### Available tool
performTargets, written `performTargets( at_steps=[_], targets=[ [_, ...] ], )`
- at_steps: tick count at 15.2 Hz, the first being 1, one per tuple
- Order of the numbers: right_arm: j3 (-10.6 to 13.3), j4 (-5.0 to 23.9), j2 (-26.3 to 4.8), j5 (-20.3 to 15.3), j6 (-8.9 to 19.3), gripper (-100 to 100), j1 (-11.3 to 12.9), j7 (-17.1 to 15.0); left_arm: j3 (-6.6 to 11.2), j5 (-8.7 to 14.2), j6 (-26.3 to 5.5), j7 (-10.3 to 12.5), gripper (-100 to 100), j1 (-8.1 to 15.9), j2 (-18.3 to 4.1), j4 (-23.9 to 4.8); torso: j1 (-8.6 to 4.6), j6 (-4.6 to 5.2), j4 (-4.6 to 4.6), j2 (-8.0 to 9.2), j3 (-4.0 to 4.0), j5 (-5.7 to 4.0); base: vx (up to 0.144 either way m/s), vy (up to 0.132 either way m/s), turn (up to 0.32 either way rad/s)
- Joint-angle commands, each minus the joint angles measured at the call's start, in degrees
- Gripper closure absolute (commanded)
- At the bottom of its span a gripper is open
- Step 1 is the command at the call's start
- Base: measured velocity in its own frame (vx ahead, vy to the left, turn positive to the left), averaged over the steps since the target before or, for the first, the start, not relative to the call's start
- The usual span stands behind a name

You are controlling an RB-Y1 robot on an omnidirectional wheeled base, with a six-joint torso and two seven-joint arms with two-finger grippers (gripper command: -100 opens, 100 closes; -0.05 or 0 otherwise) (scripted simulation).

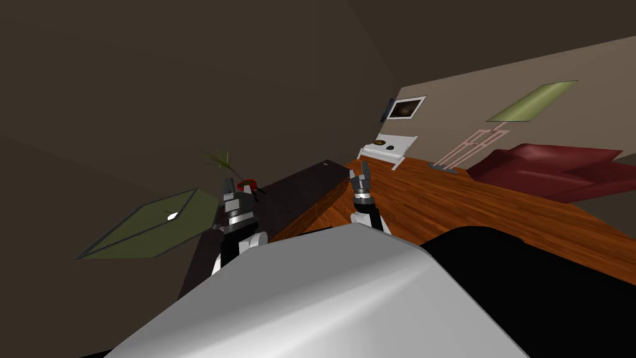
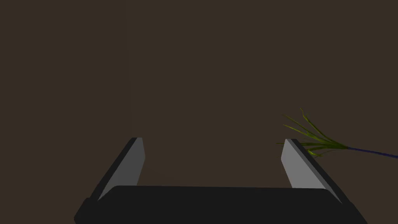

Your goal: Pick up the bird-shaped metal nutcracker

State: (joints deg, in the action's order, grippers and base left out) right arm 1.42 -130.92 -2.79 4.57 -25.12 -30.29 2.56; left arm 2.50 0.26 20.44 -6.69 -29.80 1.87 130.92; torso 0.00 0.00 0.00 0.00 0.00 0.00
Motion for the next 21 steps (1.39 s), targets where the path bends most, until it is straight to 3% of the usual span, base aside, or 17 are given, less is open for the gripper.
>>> performTargets(
  at_steps=[1, 2, 7, 8, 10, 11, 13, 16, 20, 21],
  targets=[
    [0.0, 0.0, 0.0, 0.0, 0.0, 0, 0.0, 0.0, -0.05, -0.2, -0.4, 0.0, -100, 0.2, -2.6, -0.6, 0.00, 0.00, 0.00, 0.00, 0.00, 0.00, -0.025, -0.021, -0.022],
    [0.0, 0.0, 0.0, 0.0, 0.0, 0, 0.0, 0.0, -0.05, -0.2, -0.4, 0.0, -100, 0.2, -2.6, -0.6, -0.04, 0.01, 0.01, 0.06, 0.03, -0.01, -0.047, -0.040, -0.021],
    [0.0, 0.0, 0.0, 0.0, 0.0, 0, 0.0, 0.0, -0.37, -1.6, -2.8, 0.3, -100, 1.3, -9.2, -4.0, -0.22, 0.01, 0.02, 0.09, 0.05, -0.05, -0.025, -0.060, -0.049],
    [0.0, 0.0, 0.0, 0.0, 0.0, 0, 0.0, 0.0, -0.37, -1.6, -2.8, 0.3, -100, 1.3, -9.6, -4.0, -0.26, 0.02, 0.01, 0.06, 0.04, -0.05, -0.008, -0.066, -0.053],
    [0.0, 0.0, 0.0, 0.0, 0.0, 0, 0.0, 0.0, -0.62, -2.6, -4.7, 0.4, -100, 2.2, -12.6, -6.8, -0.26, 0.02, 0.00, 0.03, 0.01, -0.05, 0.001, -0.070, -0.079],
    [0.0, 0.0, 0.0, 0.0, 0.0, 0, 0.0, 0.0, -0.62, -2.6, -4.7, 0.4, -100, 2.2, -12.6, -6.8, -0.28, 0.03, 0.00, 0.00, 0.00, -0.06, 0.013, -0.066, -0.079],
    [0.0, 0.0, 0.0, 0.0, 0.0, 0, 0.0, 0.0, -0.92, -3.9, -7.0, 0.6, -100, 3.3, -15.3, -9.9, -0.28, 0.02, -0.01, -0.05, -0.03, -0.06, 0.021, -0.082, -0.107],
    [0.0, 0.0, 0.0, 0.0, 0.0, 0, 0.0, 0.0, -1.08, -4.6, -8.3, 0.7, -100, 3.9, -16.5, -11.8, -0.36, 0.02, -0.03, -0.15, -0.09, -0.08, 0.036, -0.082, -0.080],
    [0.0, 0.0, 0.0, 0.0, 0.0, 0, 0.0, 0.0, -1.64, -7.0, -12.6, 1.1, -100, 5.9, -19.7, -17.9, -0.32, 0.02, -0.05, -0.20, -0.12, -0.07, 0.045, -0.075, -0.125],
    [0.0, 0.0, 0.0, 0.0, 0.0, 0, 0.0, 0.0, -1.64, -7.0, -12.6, 1.1, -100, 5.9, -19.7, -17.9, -0.31, 0.02, -0.05, -0.20, -0.12, -0.07, 0.046, -0.071, -0.072]
  ],
)
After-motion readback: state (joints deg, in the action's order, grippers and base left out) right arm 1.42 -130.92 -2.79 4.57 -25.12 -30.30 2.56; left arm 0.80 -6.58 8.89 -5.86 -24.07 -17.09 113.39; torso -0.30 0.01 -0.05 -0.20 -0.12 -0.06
